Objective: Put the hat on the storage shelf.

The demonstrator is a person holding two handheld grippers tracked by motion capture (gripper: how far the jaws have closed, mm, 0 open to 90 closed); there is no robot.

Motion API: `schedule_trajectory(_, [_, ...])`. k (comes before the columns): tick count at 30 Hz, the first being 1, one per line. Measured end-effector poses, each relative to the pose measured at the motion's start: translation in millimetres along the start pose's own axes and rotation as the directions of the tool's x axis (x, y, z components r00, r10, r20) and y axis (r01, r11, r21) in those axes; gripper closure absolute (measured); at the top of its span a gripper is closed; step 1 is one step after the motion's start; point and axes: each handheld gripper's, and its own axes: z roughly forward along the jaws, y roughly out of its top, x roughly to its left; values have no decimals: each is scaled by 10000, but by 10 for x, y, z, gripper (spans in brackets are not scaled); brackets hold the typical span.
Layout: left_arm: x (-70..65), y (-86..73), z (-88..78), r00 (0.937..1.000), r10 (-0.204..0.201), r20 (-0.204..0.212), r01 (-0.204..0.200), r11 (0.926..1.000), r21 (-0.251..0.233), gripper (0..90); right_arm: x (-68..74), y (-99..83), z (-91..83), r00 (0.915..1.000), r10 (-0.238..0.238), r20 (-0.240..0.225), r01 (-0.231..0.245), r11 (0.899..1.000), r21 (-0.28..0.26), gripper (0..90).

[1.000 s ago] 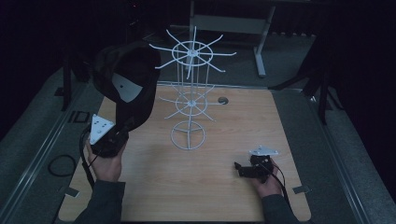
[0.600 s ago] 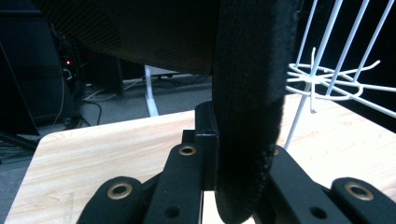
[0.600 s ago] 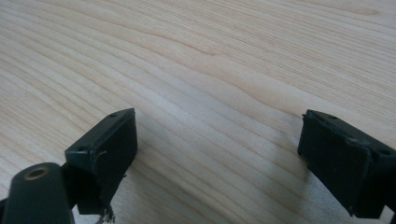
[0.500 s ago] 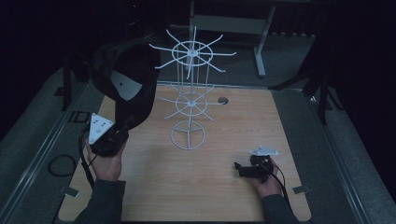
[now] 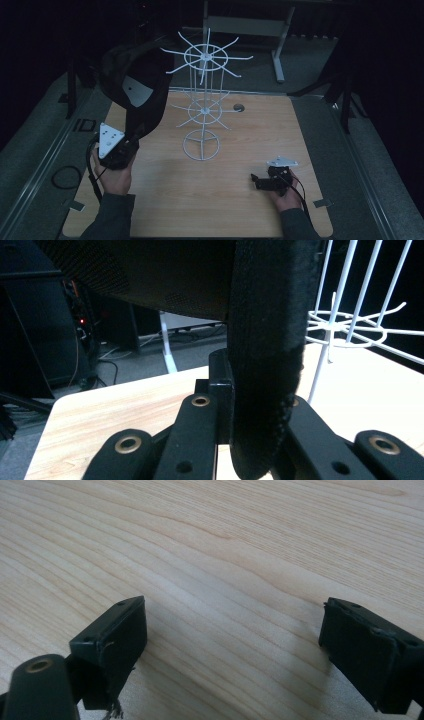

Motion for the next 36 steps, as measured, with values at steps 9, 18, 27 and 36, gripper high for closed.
schedule_trajectory(9, [-38,-33,1,9994,346,-28,-346,9994,-72,866,0,0,0,10000,-2,4,2,10000,2,117])
schedule_trajectory(18, [-49,-72,-11,9992,380,-117,-382,9991,-185,866,0,0,0,10000,-1,2,1,10000,4,117])
schedule_trajectory(27, [-115,-80,-2,9976,674,-142,-678,9972,-308,866,-1,0,0,10000,-18,2,18,10000,-2,117])
schedule_trajectory(36, [-153,-141,48,9963,842,-168,-846,9960,-275,865,-1,0,0,10000,-7,3,7,10000,-7,117])
